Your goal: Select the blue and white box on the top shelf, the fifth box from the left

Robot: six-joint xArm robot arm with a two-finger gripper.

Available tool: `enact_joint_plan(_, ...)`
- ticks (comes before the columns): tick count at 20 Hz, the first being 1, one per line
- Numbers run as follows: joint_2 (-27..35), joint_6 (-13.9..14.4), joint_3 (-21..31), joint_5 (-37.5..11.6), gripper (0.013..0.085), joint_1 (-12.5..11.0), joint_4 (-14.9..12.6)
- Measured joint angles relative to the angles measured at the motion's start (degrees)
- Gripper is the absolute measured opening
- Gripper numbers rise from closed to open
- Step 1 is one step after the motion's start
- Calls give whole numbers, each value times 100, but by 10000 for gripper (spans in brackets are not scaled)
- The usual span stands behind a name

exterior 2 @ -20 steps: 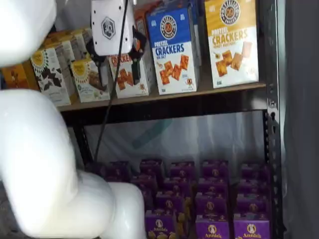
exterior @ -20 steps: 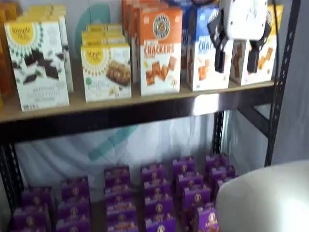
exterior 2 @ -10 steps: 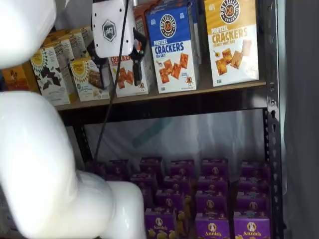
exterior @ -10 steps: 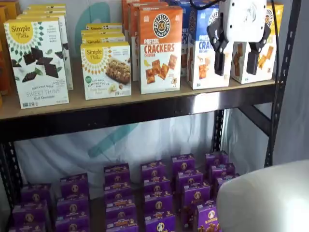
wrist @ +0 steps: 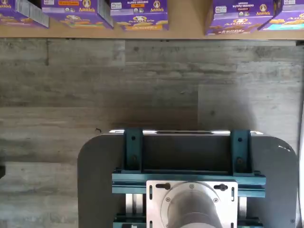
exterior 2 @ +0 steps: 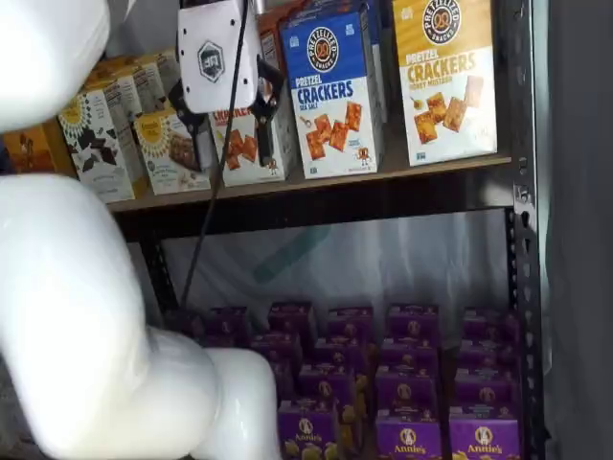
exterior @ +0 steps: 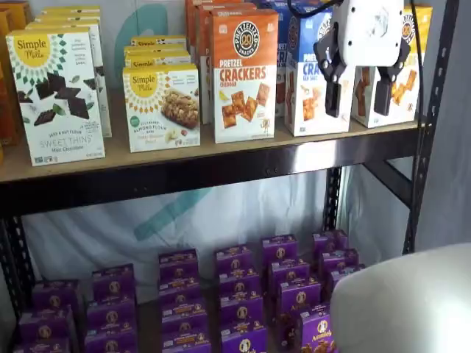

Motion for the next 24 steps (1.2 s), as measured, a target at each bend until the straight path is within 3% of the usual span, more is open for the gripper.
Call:
enact_joint_plan(12, 195, -185, -120, 208, 850, -216, 34)
enact_joint_plan(19, -176, -87, 197, -554, 850, 39, -241)
enact_joint_plan(24, -340, -20, 409, -918, 850, 101, -231)
